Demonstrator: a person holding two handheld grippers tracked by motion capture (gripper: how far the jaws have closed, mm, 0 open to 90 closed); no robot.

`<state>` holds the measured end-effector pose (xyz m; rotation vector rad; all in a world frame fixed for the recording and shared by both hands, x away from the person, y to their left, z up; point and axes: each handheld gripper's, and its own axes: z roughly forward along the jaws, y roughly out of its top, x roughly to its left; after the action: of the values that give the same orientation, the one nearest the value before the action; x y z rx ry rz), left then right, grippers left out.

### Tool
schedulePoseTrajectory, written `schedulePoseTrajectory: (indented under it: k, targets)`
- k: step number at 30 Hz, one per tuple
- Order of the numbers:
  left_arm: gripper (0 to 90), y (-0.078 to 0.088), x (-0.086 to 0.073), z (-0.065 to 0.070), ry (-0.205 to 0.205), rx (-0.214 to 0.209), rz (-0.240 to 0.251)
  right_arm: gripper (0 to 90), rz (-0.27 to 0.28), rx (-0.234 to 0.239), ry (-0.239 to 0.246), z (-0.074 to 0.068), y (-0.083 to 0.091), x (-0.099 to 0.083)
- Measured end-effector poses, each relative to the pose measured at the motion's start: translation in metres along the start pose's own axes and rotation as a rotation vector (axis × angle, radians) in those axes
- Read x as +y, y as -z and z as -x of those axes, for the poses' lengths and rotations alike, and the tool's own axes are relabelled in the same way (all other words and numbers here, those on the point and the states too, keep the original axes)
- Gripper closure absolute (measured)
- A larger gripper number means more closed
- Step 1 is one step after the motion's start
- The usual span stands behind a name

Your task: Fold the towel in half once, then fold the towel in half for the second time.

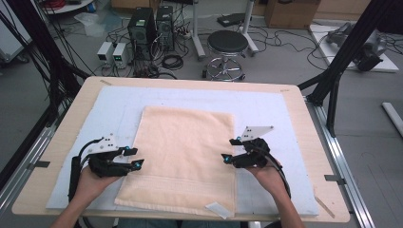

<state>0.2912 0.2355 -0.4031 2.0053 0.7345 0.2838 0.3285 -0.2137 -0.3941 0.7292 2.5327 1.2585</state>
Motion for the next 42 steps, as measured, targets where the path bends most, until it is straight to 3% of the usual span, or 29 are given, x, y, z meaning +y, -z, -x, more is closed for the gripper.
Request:
schedulePoseTrajectory:
  k: [8,15,21,28,34,36,38,42]
  targets:
    - [35.2,-0.008,0.019,-0.017,-0.002,0.032,0.001,27.4,0.035,-0.011,-0.042,0.024,-0.003,0.021]
    - [34.0,-0.009,0.036,-0.027,-0.014,0.045,0.009,26.3,0.028,-0.006,-0.020,0.027,-0.009,0.033]
    - [33.8,-0.014,0.044,-0.039,0.002,0.054,0.004,26.3,0.003,0.001,-0.017,0.032,-0.018,0.034]
    - [34.2,-0.024,0.066,-0.071,0.056,0.070,0.007,26.6,-0.024,-0.022,-0.025,0.056,-0.021,0.050]
    - [34.5,-0.031,0.084,-0.096,0.072,0.104,0.000,27.0,-0.023,-0.056,-0.028,0.076,-0.022,0.064]
    - [34.6,-0.034,0.088,-0.104,0.085,0.116,0.007,28.4,0.003,-0.090,-0.025,0.082,-0.021,0.063]
    - [34.6,-0.037,0.088,-0.108,0.097,0.128,0.012,28.3,-0.004,-0.109,-0.048,0.090,-0.023,0.059]
    - [37.2,-0.045,0.081,-0.119,0.112,0.155,-0.008,27.8,-0.020,-0.107,-0.105,0.104,-0.028,0.048]
